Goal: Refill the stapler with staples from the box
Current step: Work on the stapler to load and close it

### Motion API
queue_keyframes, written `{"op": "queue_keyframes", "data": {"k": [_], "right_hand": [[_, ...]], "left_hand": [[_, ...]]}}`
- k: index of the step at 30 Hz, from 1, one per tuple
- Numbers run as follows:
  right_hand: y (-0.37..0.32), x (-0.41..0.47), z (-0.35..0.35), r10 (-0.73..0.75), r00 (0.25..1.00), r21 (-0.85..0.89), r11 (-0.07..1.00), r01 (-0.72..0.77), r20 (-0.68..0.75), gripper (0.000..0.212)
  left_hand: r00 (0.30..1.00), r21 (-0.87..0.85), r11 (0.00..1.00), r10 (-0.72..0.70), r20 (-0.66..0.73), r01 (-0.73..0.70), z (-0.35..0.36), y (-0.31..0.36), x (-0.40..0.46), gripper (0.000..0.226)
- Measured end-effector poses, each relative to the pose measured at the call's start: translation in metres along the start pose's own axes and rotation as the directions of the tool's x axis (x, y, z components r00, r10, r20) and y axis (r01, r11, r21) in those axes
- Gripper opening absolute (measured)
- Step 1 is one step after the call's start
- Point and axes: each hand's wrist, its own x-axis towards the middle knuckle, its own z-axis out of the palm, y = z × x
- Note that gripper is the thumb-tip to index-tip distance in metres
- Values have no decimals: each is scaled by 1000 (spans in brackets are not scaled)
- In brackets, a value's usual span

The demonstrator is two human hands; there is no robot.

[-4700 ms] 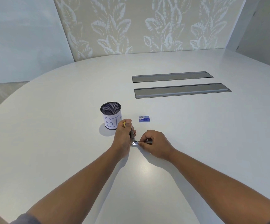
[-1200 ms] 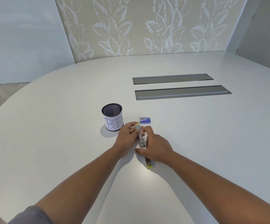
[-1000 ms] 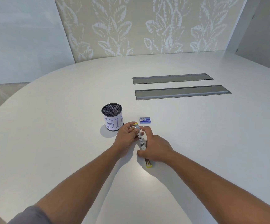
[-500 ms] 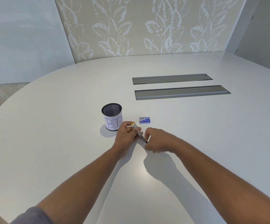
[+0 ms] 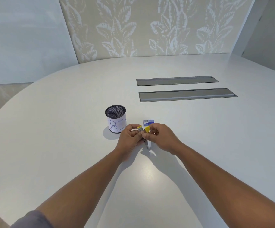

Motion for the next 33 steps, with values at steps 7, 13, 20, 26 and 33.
{"op": "queue_keyframes", "data": {"k": [7,13,20,26,33], "right_hand": [[8,-10,15,-104,986,46,994,98,133,31],[17,-5,21,-78,991,1,997,79,109,71],[21,-4,27,-192,981,-77,978,194,38,47],[28,-5,32,-154,988,-241,958,157,31,26],[25,-12,35,-199,978,-497,843,204,64,43]], "left_hand": [[999,62,997,47,23,-48,-4,-1,-2,24],[997,-128,991,-31,68,40,0,-1,-4,21],[1000,13,1000,-16,-25,16,4,1,-7,31],[993,254,965,93,-76,-71,11,-3,-5,48],[950,655,743,287,-124,-139,9,-6,5,47]]}}
